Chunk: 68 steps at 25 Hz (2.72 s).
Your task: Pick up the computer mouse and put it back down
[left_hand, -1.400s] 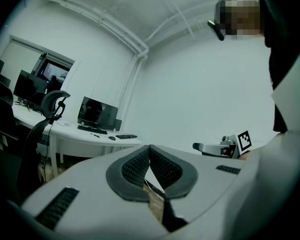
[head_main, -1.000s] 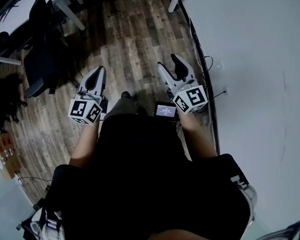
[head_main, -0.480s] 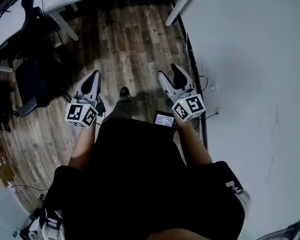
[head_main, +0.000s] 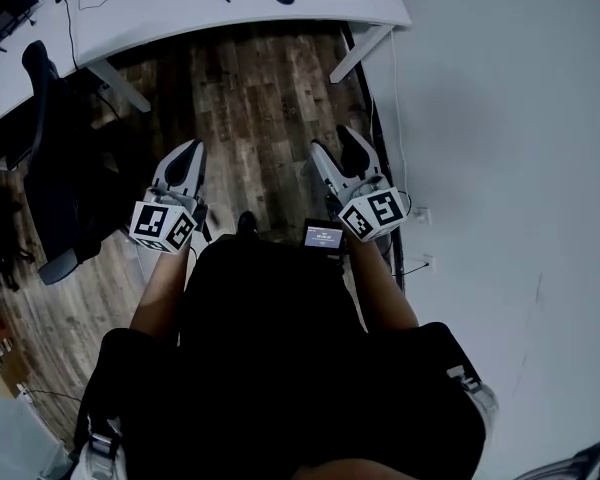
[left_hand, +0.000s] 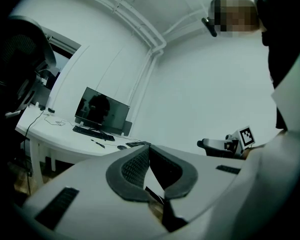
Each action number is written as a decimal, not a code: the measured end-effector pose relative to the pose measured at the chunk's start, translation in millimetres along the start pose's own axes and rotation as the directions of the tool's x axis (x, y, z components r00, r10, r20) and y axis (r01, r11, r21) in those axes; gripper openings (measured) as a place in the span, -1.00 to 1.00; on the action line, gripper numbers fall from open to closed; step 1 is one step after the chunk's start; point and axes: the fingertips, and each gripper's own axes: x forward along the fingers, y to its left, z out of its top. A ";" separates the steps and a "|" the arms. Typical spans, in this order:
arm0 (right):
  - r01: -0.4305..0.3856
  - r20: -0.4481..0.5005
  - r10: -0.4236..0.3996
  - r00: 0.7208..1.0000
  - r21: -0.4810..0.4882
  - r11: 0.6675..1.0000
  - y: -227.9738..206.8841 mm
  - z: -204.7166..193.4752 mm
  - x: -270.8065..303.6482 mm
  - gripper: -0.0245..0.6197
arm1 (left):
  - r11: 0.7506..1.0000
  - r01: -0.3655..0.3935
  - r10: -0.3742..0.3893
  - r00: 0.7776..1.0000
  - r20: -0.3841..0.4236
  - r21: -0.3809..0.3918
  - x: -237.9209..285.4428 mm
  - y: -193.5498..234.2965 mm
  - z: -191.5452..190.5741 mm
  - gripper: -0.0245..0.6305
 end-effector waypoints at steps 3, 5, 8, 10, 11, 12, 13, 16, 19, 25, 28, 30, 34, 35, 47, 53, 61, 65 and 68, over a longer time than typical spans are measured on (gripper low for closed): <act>-0.002 -0.004 0.002 1.000 -0.014 1.000 -15.3 5.4 31.8 -0.16 | 1.000 -0.015 0.015 1.000 0.011 -0.006 28.3 27.6 6.7 -0.94; 0.000 -0.013 -0.001 1.000 -0.022 1.000 -28.4 6.1 47.5 -0.16 | 1.000 -0.028 0.028 0.999 0.018 -0.009 45.3 42.5 9.3 -0.94; 0.004 -0.021 -0.005 1.000 -0.016 1.000 -50.3 4.3 71.0 -0.16 | 0.999 -0.041 0.041 0.999 0.018 -0.005 71.2 62.6 12.1 -0.94; -0.002 -0.025 0.002 1.000 -0.009 1.000 -65.4 2.1 90.3 -0.16 | 0.999 -0.052 0.052 0.999 0.015 0.000 89.8 76.7 13.2 -0.94; -0.009 -0.027 0.008 1.000 -0.006 1.000 -73.5 0.9 101.7 -0.16 | 0.998 -0.059 0.059 0.998 0.015 0.001 99.8 84.2 14.1 -0.94; -0.016 -0.028 0.015 0.999 -0.003 1.000 -82.2 -0.1 114.3 -0.16 | 0.998 -0.066 0.066 0.998 0.016 0.002 110.4 92.1 15.4 -0.94; -0.023 -0.030 0.023 0.999 0.001 1.000 -91.3 -1.0 128.2 -0.16 | 0.997 -0.074 0.074 0.997 0.017 0.002 121.4 100.6 16.9 -0.94; -0.052 -0.036 0.053 0.998 0.022 0.998 -119.0 -3.7 173.8 -0.16 | 0.994 -0.105 0.105 0.994 0.012 0.003 155.9 126.4 21.1 -0.94; -0.097 -0.063 0.098 0.993 0.010 0.995 -144.1 -4.9 222.2 -0.16 | 0.991 -0.133 0.133 0.991 -0.002 0.002 191.4 149.3 24.9 -0.94; -0.183 -0.122 0.184 0.975 0.018 0.983 -195.1 -4.5 322.6 -0.16 | 0.979 -0.202 0.202 0.979 -0.029 -0.008 259.8 202.3 38.8 -0.94; -0.212 -0.162 0.210 0.964 0.007 0.977 -218.8 -14.6 366.2 -0.16 | 0.973 -0.229 0.228 0.973 -0.040 -0.020 287.8 225.9 39.8 -0.94; -0.221 -0.176 0.218 0.960 0.003 0.975 -234.9 -21.9 393.5 -0.16 | 0.970 -0.242 0.241 0.969 -0.053 -0.035 307.1 241.8 36.9 -0.94; -0.190 -0.244 0.175 0.954 -0.039 0.981 -269.2 -47.2 434.7 -0.15 | 0.961 -0.267 0.260 0.961 -0.093 -0.068 336.7 259.0 28.2 -0.94; -0.183 -0.262 0.166 0.951 -0.042 0.982 -277.0 -54.8 442.6 -0.14 | 0.960 -0.270 0.262 0.959 -0.105 -0.074 342.4 261.0 24.3 -0.94; -0.144 -0.531 0.092 0.842 -0.057 0.988 -336.4 -152.6 512.8 0.10 | 0.937 -0.328 0.302 0.933 -0.195 -0.121 386.9 280.6 -21.9 -0.93; -0.144 -0.593 0.077 0.802 -0.068 0.987 -345.2 -171.8 527.1 0.10 | 0.931 -0.341 0.309 0.927 -0.214 -0.131 393.4 279.6 -30.8 -0.94; -0.182 -0.696 0.034 0.718 -0.141 0.973 -344.3 -189.4 529.8 0.08 | 0.928 -0.346 0.317 0.928 -0.193 -0.138 396.1 276.4 -21.7 -0.93; -0.178 -0.696 0.039 0.717 -0.129 0.976 -344.9 -188.1 529.7 0.06 | 0.932 -0.338 0.312 0.932 -0.187 -0.130 391.7 275.2 -17.7 -0.93; -0.173 -0.665 0.072 0.743 -0.088 0.981 -344.7 -181.7 529.6 0.05 | 0.936 -0.328 0.305 0.937 -0.170 -0.127 387.1 275.1 -11.3 -0.93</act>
